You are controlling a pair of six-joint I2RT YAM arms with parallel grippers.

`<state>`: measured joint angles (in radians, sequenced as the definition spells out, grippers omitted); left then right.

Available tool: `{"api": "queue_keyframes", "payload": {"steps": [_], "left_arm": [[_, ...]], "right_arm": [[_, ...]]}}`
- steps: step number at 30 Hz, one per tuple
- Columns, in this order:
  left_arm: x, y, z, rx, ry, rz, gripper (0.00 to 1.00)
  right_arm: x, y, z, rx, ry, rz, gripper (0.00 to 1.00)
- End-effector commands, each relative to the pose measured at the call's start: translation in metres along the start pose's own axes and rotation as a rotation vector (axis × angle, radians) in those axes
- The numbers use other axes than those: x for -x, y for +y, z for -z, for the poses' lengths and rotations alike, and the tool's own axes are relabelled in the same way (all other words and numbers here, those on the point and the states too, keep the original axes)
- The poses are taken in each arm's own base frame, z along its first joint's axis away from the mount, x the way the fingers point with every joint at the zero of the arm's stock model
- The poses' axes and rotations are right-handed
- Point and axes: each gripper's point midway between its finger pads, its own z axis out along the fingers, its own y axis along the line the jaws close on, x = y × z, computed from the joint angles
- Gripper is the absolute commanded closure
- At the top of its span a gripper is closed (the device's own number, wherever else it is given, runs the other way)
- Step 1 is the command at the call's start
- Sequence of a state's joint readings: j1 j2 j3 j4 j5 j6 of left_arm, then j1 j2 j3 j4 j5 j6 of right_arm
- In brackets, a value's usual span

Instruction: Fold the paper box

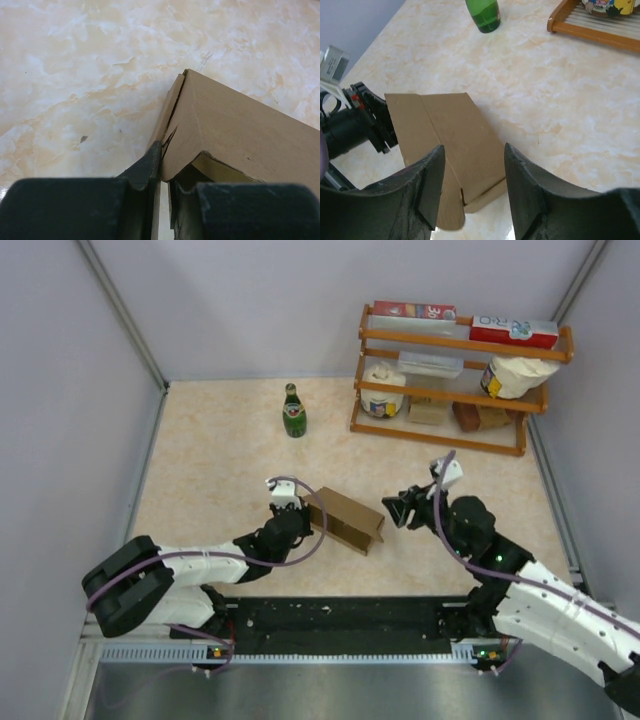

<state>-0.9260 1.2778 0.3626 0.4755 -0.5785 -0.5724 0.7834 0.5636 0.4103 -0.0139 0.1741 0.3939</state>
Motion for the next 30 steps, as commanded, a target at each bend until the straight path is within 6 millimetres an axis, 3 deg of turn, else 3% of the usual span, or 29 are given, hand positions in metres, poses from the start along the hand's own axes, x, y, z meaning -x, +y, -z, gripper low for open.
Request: {"api": "queue_keyframes", "payload": {"steps": [1, 6, 13, 18, 30], "left_arm": [[0.011, -0.005, 0.004, -0.014, -0.038, 0.000, 0.87], [0.013, -0.012, 0.006, -0.040, -0.034, 0.000, 0.85], [0.011, -0.019, 0.014, -0.086, -0.010, 0.010, 0.69], [0.010, -0.023, 0.024, -0.132, 0.013, 0.025, 0.62], [-0.012, -0.041, 0.056, -0.322, 0.138, 0.080, 0.55]], "right_arm": [[0.035, 0.028, -0.030, 0.041, 0.030, 0.049, 0.53], [0.025, 0.040, -0.075, 0.081, 0.152, 0.038, 0.67], [-0.025, 0.056, -0.110, 0.202, 0.307, -0.020, 0.77], [-0.055, 0.061, -0.120, 0.246, 0.375, -0.070, 0.81], [-0.082, 0.054, -0.119, 0.236, 0.430, -0.060, 0.81]]}}
